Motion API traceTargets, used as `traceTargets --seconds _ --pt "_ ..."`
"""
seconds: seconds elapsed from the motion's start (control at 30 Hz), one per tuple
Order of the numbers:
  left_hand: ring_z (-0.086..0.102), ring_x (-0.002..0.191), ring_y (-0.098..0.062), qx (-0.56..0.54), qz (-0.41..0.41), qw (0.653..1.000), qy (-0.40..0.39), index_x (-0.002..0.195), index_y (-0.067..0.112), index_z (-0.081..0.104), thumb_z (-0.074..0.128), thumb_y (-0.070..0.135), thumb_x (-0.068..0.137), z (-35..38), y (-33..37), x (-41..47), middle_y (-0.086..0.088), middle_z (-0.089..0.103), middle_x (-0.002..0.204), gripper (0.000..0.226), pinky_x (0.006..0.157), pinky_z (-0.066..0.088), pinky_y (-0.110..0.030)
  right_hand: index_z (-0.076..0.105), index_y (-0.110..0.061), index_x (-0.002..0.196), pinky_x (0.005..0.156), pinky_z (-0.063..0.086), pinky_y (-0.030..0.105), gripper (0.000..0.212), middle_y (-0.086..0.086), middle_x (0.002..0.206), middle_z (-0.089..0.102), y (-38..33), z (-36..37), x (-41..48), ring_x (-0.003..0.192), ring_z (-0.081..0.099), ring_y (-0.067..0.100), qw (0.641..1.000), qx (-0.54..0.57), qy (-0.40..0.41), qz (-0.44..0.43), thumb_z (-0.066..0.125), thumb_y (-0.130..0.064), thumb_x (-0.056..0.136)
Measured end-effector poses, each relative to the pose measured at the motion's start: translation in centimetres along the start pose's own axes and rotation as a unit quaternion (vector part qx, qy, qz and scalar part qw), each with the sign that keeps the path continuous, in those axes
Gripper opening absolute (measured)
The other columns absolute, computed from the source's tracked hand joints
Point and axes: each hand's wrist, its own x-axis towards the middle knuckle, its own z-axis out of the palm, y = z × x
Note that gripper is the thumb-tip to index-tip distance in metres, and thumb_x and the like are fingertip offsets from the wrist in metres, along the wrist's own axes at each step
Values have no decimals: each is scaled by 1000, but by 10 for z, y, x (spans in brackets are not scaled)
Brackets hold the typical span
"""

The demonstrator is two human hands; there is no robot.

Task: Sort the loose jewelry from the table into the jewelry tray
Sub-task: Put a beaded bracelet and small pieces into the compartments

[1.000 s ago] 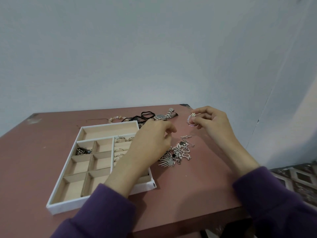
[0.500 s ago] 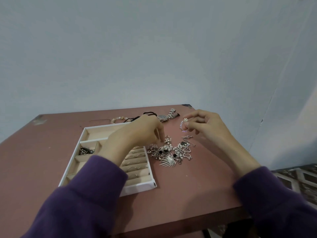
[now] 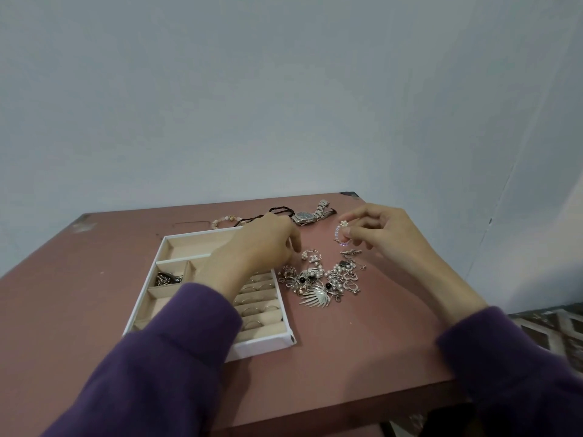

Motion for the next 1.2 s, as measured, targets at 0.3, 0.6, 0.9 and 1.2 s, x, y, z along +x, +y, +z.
traceTargets --seconds 0.3,0.6,0.9,1.2 --pt "64 91 -29 -9 -54 998 -5 93 4 68 62 25 84 10 16 25 -13 69 96 24 80 53 -38 69 -13 90 49 38 7 12 4 69 71 3 0 2 53 53 3 1000 -4 10 -1 66 -4 81" --pt "58 73 -15 -122 -38 990 59 86 9 67 62 18 87 3 15 17 -7 70 85 10 64 40 -21 69 -16 89 51 39 8 12 8 71 71 2 0 1 56 54 5 1000 -10 22 -3 67 -7 81" --pt "61 62 3 -283 -29 934 216 89 18 70 65 17 85 -38 -29 -50 5 70 73 7 58 47 -8 67 -18 86 52 43 7 14 -6 62 69 -9 13 -8 53 62 3 999 -31 14 -39 66 -5 83" --pt "67 64 -9 -416 -97 877 221 85 14 71 65 8 84 -38 -78 -100 -10 72 77 9 60 54 -17 72 -26 85 61 45 18 10 -7 75 71 -53 77 -10 67 60 6 989 -18 -138 -43 73 -21 77"
